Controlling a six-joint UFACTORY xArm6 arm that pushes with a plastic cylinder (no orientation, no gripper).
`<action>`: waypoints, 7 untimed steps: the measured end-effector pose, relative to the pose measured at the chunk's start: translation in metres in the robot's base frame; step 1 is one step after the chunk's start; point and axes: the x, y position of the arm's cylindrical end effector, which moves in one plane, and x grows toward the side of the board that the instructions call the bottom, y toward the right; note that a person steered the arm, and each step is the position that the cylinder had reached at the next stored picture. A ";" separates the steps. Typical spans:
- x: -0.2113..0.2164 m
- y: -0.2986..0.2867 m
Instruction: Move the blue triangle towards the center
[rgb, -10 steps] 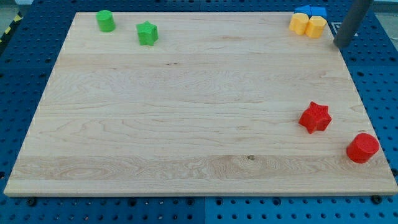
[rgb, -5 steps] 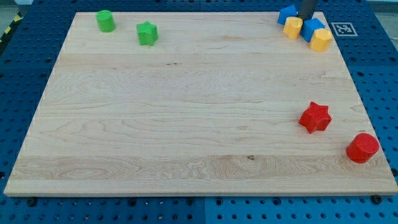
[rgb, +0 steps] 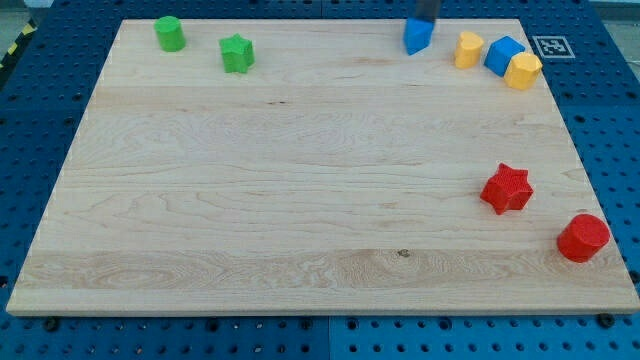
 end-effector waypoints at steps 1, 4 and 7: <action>0.003 -0.011; 0.040 0.005; 0.040 -0.028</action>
